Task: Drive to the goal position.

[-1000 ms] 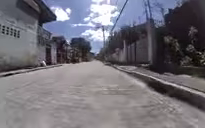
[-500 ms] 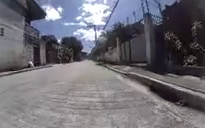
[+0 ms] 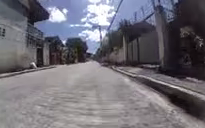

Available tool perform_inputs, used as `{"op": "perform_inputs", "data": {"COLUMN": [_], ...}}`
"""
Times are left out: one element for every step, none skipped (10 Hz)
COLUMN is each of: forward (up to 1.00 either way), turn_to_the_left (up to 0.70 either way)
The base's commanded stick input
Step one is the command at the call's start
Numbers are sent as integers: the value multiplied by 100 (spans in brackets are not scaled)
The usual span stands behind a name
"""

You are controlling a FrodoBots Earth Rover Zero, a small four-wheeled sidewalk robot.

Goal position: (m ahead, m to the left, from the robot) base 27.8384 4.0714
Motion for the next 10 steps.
{"op": "perform_inputs", "data": {"forward": [100, 100, 100, 100, 100, 100, 100, 100, 100, 100], "turn_to_the_left": [4, 4, 5, 5, 5, 5, 5, 3, 0, 0]}}
